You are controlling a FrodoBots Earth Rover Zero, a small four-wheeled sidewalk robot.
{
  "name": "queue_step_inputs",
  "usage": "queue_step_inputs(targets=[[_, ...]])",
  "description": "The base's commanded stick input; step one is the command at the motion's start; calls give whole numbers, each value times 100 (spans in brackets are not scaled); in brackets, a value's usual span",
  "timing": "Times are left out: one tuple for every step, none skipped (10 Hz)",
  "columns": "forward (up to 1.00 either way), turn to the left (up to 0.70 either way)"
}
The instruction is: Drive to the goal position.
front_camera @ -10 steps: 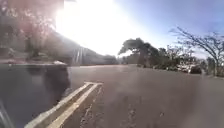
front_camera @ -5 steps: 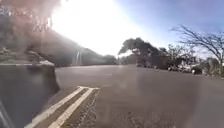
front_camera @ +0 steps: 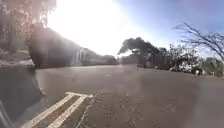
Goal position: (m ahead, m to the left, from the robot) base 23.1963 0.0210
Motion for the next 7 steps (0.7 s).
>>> queue_step_inputs(targets=[[100,0],[100,23],[100,12],[100,1],[100,0],[100,0],[100,0]])
